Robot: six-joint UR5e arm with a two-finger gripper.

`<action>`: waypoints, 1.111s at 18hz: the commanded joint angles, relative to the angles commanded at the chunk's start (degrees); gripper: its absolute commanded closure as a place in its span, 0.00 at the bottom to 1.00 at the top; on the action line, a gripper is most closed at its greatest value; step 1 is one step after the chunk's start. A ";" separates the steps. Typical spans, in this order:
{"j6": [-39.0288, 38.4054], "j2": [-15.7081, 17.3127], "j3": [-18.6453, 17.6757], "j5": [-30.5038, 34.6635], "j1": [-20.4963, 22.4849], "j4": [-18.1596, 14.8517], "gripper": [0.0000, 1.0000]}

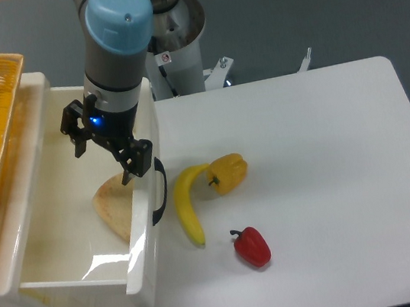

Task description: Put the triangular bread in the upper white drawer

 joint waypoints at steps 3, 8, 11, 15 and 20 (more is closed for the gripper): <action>0.09 0.00 1.49 0.09 2.45 0.09 0.00; 0.09 -0.17 2.46 0.17 7.20 2.45 0.00; 0.09 -0.44 2.55 0.17 10.10 3.87 0.00; 0.53 -2.01 2.29 0.26 13.53 4.48 0.00; 0.79 -4.30 1.94 0.96 16.00 6.59 0.00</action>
